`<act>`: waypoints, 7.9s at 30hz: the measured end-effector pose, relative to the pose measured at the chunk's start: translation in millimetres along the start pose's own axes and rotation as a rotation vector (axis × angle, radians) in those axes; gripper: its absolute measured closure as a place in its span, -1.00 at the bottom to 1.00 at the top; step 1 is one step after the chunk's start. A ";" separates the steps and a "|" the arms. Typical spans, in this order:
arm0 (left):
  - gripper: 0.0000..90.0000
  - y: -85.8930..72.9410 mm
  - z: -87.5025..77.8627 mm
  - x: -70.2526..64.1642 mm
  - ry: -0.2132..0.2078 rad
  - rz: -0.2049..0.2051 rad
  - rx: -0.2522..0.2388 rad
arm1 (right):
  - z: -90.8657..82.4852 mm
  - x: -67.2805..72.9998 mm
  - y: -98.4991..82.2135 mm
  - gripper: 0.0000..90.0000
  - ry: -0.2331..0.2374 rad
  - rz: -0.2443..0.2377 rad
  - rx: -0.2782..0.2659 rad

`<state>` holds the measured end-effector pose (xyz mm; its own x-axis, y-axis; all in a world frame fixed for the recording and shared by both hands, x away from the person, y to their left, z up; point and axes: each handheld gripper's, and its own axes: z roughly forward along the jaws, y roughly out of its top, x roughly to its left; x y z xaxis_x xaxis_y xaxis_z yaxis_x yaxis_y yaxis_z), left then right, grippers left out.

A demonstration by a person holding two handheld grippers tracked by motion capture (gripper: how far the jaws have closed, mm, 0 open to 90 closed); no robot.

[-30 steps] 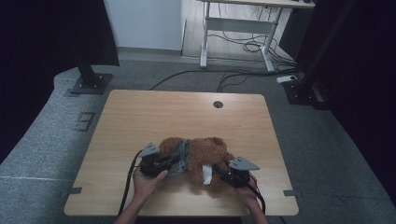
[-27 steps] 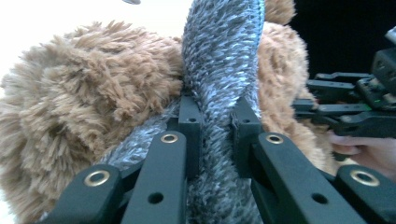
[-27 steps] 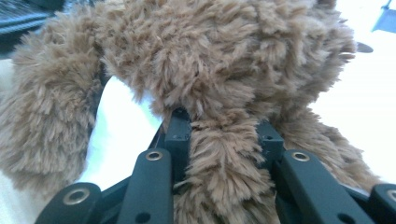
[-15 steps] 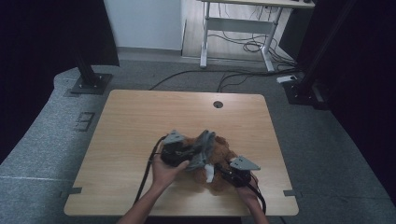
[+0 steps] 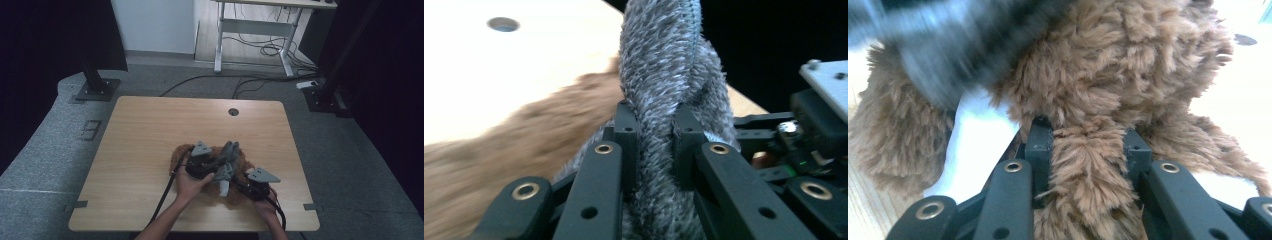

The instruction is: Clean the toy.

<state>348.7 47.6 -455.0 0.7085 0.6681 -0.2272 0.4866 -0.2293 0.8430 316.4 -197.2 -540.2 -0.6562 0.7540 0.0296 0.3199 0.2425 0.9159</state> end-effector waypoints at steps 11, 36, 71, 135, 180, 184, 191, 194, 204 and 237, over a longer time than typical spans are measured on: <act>0.72 -23.6 -74.4 61.8 0.106 -0.100 -0.058 | -1.5 0.0 -0.7 0.49 0.005 0.008 0.003; 0.73 -40.2 -75.5 99.3 0.168 -0.182 -0.036 | 2.6 -14.9 -2.0 0.50 -0.041 0.030 0.001; 0.72 16.7 -42.0 64.1 0.202 -0.045 0.073 | 0.8 -13.4 -5.4 0.49 -0.025 0.003 0.004; 0.72 -35.7 -39.9 51.9 0.089 -0.062 0.005 | -18.4 -20.1 19.5 -0.56 0.051 0.144 -0.045; 0.68 26.5 64.9 -47.9 0.023 0.127 0.098 | 10.5 -1.7 13.6 0.09 -0.038 -0.046 -0.001; 0.71 20.7 58.7 -38.7 0.009 0.095 0.077 | 9.6 -7.1 7.1 0.10 -0.017 -0.041 -0.003; 0.71 10.0 16.5 1.4 0.224 0.142 0.087 | 6.8 -5.7 7.3 0.11 -0.018 -0.051 0.004; 0.72 0.0 -8.8 32.3 0.235 0.077 0.058 | 6.6 -4.7 7.1 0.11 -0.011 -0.049 0.000; 0.72 -44.2 -45.2 88.2 0.325 -0.051 0.077 | 8.1 -4.0 6.6 0.12 -0.005 -0.031 -0.002; 0.72 40.4 56.5 -49.7 0.062 0.215 0.106 | 8.0 -7.0 5.8 0.12 0.006 -0.011 -0.002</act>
<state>362.0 -34.8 -437.2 0.7705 0.6373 -0.0154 0.3813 -0.4414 0.8122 328.4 -196.2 -538.3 -0.6641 0.7473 0.0217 0.3109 0.2496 0.9171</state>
